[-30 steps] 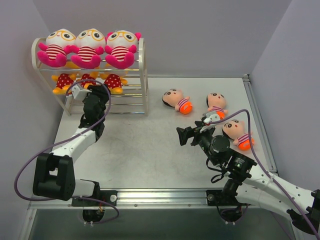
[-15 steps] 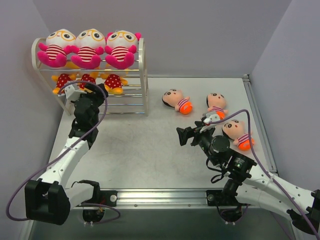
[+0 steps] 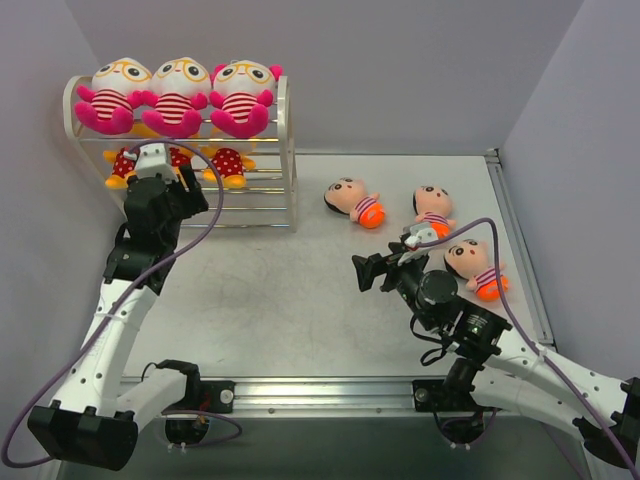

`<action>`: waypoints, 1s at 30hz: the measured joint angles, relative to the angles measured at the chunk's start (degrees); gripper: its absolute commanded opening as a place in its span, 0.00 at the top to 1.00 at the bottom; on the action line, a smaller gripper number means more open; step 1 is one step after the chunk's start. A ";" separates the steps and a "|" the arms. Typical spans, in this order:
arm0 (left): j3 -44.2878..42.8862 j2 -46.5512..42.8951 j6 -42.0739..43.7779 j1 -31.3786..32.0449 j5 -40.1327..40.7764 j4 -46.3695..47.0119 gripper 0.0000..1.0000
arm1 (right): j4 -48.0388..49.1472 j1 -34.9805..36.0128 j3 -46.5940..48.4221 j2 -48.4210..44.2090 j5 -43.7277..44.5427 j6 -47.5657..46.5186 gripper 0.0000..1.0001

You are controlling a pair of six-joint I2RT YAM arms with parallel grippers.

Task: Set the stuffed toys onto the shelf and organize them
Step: Place the stuffed toy onto shelf

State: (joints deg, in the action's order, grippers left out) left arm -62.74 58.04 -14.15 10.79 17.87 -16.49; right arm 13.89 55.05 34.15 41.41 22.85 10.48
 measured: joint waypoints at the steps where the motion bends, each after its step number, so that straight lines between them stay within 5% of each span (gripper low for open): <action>1: -0.20 -0.07 1.46 0.00 -0.15 -1.05 0.27 | -0.02 0.00 0.00 0.09 -0.02 0.02 0.13; 12: 1.20 4.90 7.02 1.70 0.09 2.36 0.48 | -0.04 0.00 0.00 0.59 -0.17 0.02 0.13; 30: 1.86 20.50 13.07 6.62 6.93 21.11 0.49 | -0.11 -0.33 0.00 1.33 -0.09 0.04 0.13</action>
State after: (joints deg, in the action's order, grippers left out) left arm -60.88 78.54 -1.08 17.41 24.80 4.62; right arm 13.78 54.72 34.15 42.74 22.76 10.52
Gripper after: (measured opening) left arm 0.516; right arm 0.873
